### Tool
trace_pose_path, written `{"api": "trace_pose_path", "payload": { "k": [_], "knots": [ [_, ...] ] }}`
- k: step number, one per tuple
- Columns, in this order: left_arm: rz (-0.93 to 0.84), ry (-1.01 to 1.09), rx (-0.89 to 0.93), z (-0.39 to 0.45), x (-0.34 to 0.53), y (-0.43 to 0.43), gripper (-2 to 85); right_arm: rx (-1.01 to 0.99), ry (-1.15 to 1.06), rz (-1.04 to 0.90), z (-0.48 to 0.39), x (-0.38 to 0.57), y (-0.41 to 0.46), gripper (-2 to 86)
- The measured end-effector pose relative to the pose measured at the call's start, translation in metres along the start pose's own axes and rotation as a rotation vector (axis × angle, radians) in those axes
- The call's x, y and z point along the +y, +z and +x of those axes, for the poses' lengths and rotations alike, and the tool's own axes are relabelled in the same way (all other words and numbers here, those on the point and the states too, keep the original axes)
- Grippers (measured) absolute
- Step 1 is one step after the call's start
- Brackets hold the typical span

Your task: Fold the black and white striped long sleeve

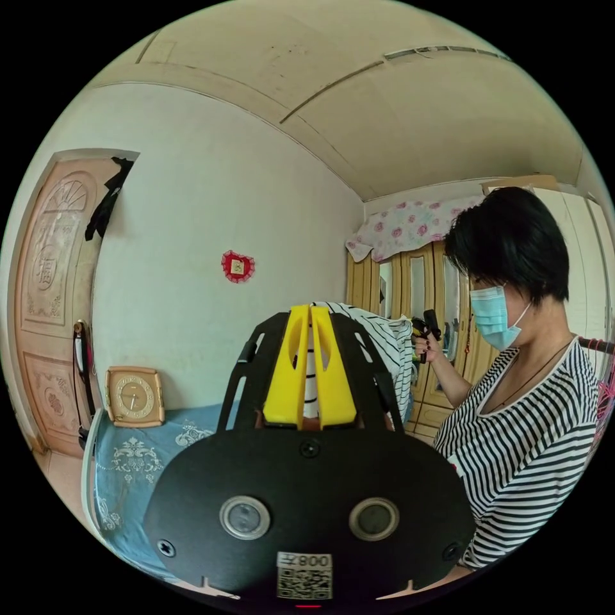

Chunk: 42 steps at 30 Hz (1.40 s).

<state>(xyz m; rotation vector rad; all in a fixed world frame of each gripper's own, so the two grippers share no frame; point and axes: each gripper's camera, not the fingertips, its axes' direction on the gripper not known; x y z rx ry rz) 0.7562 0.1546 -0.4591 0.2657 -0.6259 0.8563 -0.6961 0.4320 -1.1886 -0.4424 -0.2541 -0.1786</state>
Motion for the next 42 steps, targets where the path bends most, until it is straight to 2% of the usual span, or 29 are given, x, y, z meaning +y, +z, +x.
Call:
{"api": "trace_pose_path", "payload": {
  "k": [14,26,35,42],
  "knots": [
    [0.027,0.003,-0.016,-0.007,-0.009,-0.044,0.2,-0.012,-0.064,0.037,-0.019,0.002,0.029,0.6],
    [0.037,-0.021,-0.050,-0.069,0.005,-0.060,0.3,-0.010,-0.098,0.028,0.008,-0.008,0.104,0.5],
    [-0.009,-0.080,-0.083,-0.176,0.033,-0.027,0.3,-0.020,-0.034,0.002,0.099,-0.027,0.206,0.5],
    [-0.073,-0.208,-0.110,-0.324,0.070,0.042,0.3,-0.002,0.082,-0.081,0.241,-0.048,0.336,0.4]
  ]
}}
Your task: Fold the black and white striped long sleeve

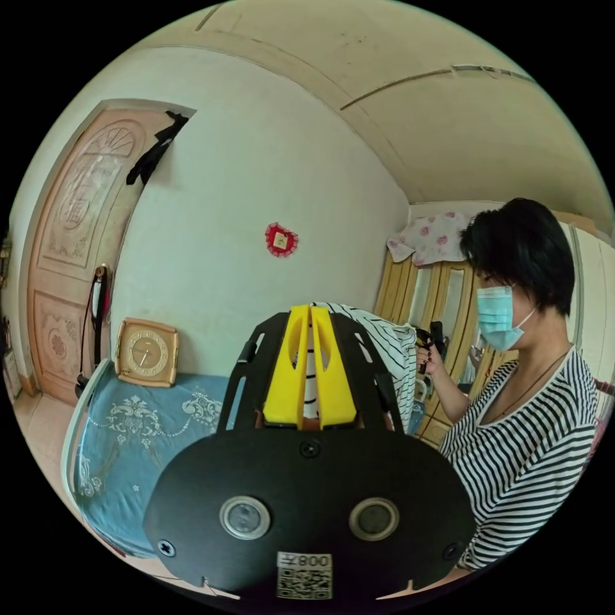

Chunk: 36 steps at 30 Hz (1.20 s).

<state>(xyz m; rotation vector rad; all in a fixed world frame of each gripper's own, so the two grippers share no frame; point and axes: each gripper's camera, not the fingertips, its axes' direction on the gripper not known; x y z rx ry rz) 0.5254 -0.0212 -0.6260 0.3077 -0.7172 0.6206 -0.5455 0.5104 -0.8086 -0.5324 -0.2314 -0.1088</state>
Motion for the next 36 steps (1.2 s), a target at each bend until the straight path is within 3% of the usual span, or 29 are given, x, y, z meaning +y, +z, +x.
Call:
{"api": "trace_pose_path", "payload": {
  "k": [8,13,18,23,29,36],
  "knots": [
    [-0.190,-0.209,-0.142,-0.216,0.031,0.160,0.4,0.049,0.228,-0.165,0.227,-0.031,0.189,0.4],
    [-0.396,-0.378,-0.297,-0.376,0.109,0.285,1.5,0.161,0.464,-0.332,0.405,-0.005,0.341,0.4],
    [-0.562,-0.608,-0.382,-0.487,0.213,0.349,5.4,0.219,0.761,-0.426,0.520,0.063,0.430,1.5],
    [-0.607,-0.621,-0.359,-0.532,0.268,0.339,8.5,0.233,0.720,-0.521,0.516,0.101,0.463,3.5],
    [-0.833,-0.576,-0.435,-0.560,0.319,0.321,9.8,0.366,0.723,-0.702,0.470,0.134,0.488,5.9],
    [-1.071,-0.515,-0.558,-0.597,0.371,0.359,5.9,0.460,0.737,-0.857,0.451,0.141,0.577,6.2]
  ]
}}
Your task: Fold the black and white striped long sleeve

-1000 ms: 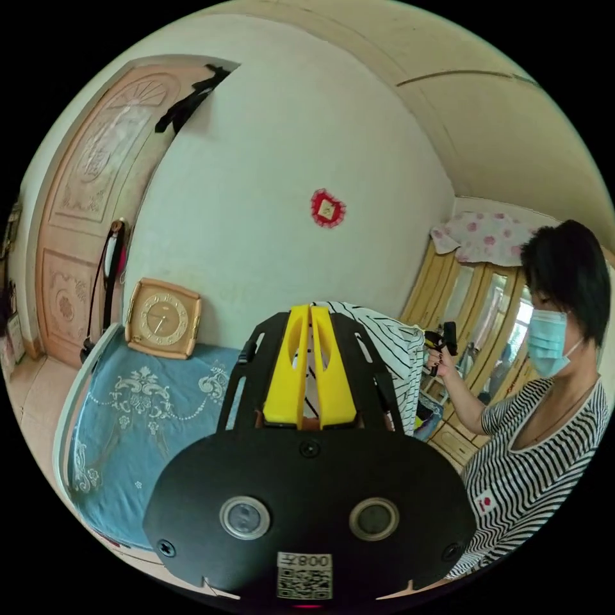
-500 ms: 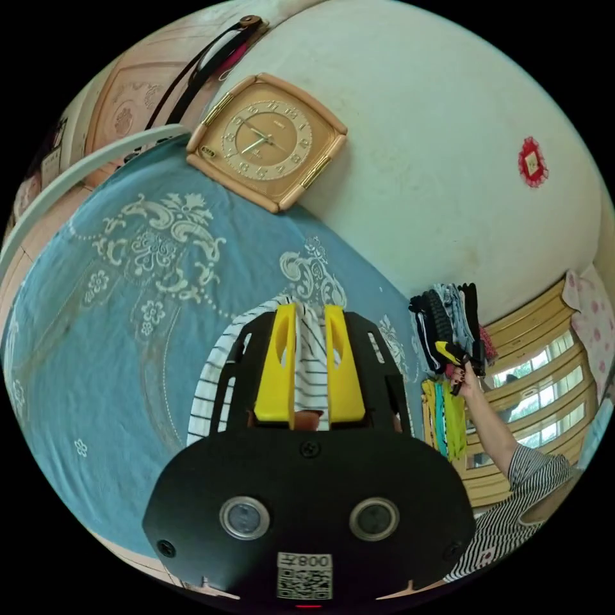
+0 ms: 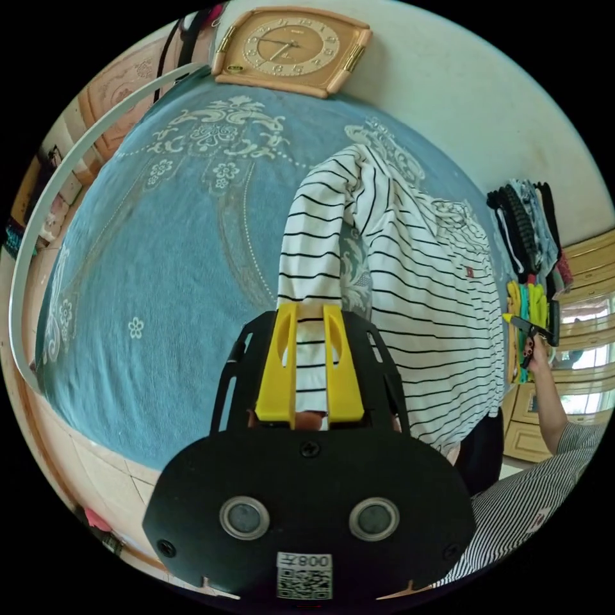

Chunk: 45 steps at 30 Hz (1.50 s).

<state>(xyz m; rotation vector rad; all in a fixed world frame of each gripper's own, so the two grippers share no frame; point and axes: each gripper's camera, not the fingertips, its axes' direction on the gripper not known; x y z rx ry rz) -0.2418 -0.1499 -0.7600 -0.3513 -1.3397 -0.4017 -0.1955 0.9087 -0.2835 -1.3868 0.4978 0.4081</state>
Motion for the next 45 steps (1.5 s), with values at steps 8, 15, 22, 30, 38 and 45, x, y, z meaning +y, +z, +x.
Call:
{"api": "trace_pose_path", "payload": {
  "k": [8,15,22,30,38,45],
  "knots": [
    [0.042,-0.031,-0.036,-0.032,-0.042,0.005,2.7,0.084,-0.010,-0.093,-0.053,-0.059,0.005,0.8],
    [0.241,-0.131,-0.121,-0.092,-0.071,-0.041,3.2,0.356,-0.012,0.022,-0.076,-0.116,-0.089,0.2],
    [0.277,-0.183,-0.149,-0.122,-0.085,-0.011,8.0,0.340,0.126,0.117,-0.076,-0.160,-0.124,0.2],
    [0.279,0.079,0.068,-0.077,-0.135,0.048,9.1,0.178,-0.022,0.171,-0.133,-0.192,-0.104,2.7],
    [0.153,0.149,0.289,-0.033,-0.219,0.137,9.0,0.162,-0.218,0.120,-0.219,-0.282,-0.048,5.5],
    [0.085,-0.033,0.434,-0.058,-0.262,0.201,6.1,0.342,-0.366,0.049,-0.272,-0.332,0.006,5.1]
  ]
}}
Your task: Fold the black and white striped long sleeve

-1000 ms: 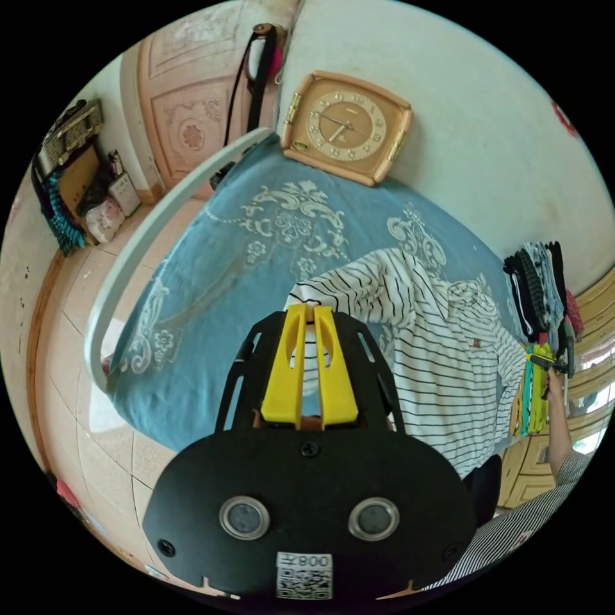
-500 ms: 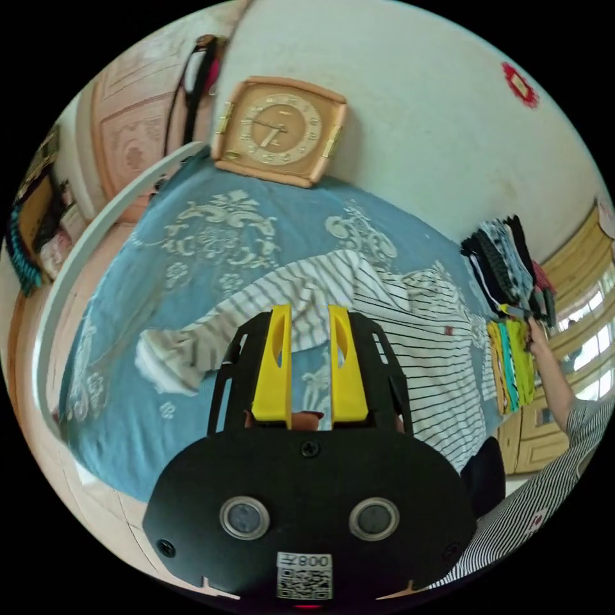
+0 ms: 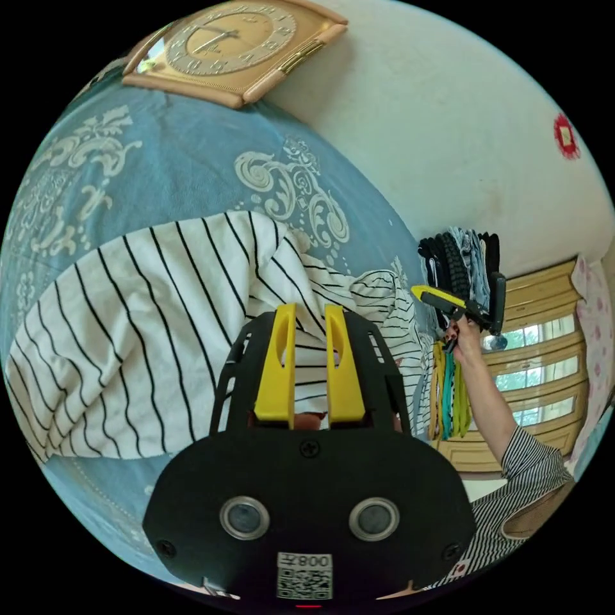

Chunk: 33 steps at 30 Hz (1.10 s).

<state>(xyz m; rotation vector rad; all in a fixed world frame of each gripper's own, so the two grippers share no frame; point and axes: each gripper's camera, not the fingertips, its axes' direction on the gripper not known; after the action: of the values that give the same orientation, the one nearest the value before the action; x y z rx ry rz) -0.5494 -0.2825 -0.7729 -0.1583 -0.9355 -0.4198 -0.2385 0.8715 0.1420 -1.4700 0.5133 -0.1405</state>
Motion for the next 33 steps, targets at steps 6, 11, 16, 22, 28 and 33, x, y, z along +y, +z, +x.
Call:
{"api": "trace_pose_path", "payload": {
  "k": [6,11,16,22,28,33],
  "knots": [
    [0.043,-0.065,0.076,-0.026,-0.012,0.012,1.5,0.028,-0.005,-0.040,-0.004,-0.010,0.024,1.9],
    [0.142,-0.015,0.148,-0.022,-0.018,0.000,0.7,-0.015,0.019,0.022,0.008,-0.002,0.002,0.5],
    [0.254,0.024,0.198,-0.013,-0.040,-0.011,0.9,-0.139,0.156,0.249,0.051,0.019,-0.053,0.3],
    [0.179,-0.054,0.140,-0.023,-0.074,0.036,4.0,-0.247,0.302,0.149,0.095,0.011,-0.018,0.3],
    [0.229,0.047,0.138,-0.018,-0.072,0.030,7.6,-0.248,0.327,0.209,0.106,0.032,-0.023,0.7],
    [0.181,0.103,-0.129,-0.020,-0.072,0.018,9.0,-0.143,0.281,0.188,0.108,0.058,-0.037,2.9]
  ]
}}
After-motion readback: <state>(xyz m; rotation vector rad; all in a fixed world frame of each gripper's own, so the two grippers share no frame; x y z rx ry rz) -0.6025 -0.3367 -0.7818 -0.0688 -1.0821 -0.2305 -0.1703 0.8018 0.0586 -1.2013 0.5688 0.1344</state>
